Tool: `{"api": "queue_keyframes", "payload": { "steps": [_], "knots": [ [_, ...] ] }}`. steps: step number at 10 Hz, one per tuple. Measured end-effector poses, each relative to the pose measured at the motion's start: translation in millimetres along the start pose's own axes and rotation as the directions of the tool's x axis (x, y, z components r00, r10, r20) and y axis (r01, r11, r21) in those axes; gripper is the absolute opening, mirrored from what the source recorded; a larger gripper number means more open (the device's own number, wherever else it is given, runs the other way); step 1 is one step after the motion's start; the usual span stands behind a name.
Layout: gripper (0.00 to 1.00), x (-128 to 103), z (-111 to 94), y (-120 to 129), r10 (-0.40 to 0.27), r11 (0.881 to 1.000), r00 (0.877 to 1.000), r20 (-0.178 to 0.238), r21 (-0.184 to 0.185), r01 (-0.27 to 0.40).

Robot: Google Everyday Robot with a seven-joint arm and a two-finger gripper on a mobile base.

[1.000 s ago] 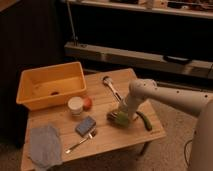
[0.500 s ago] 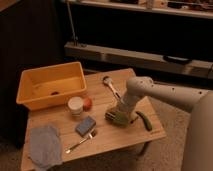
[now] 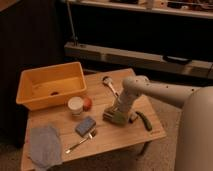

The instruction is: Stack cups into tray

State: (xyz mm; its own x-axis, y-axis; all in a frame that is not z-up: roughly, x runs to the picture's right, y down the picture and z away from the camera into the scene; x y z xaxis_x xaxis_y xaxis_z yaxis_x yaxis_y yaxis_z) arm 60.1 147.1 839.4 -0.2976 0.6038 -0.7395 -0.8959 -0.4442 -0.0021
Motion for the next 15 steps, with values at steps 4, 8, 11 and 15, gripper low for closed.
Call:
{"api": "queue_keyframes", "payload": {
  "steps": [4, 8, 11, 15],
  "knots": [
    [0.8, -3.1, 2.4, 2.4, 0.006, 1.0, 1.0, -0.005, 0.008, -0.006],
    [0.7, -1.0, 7.9, 2.0, 0.001, 1.0, 1.0, -0.017, 0.016, 0.0],
    [0.39, 0.0, 9.2, 1.8, -0.002, 1.0, 1.0, -0.014, 0.019, 0.003],
    [0.31, -0.6, 8.4, 2.2, -0.003, 1.0, 1.0, -0.01, 0.02, 0.004]
  ]
}}
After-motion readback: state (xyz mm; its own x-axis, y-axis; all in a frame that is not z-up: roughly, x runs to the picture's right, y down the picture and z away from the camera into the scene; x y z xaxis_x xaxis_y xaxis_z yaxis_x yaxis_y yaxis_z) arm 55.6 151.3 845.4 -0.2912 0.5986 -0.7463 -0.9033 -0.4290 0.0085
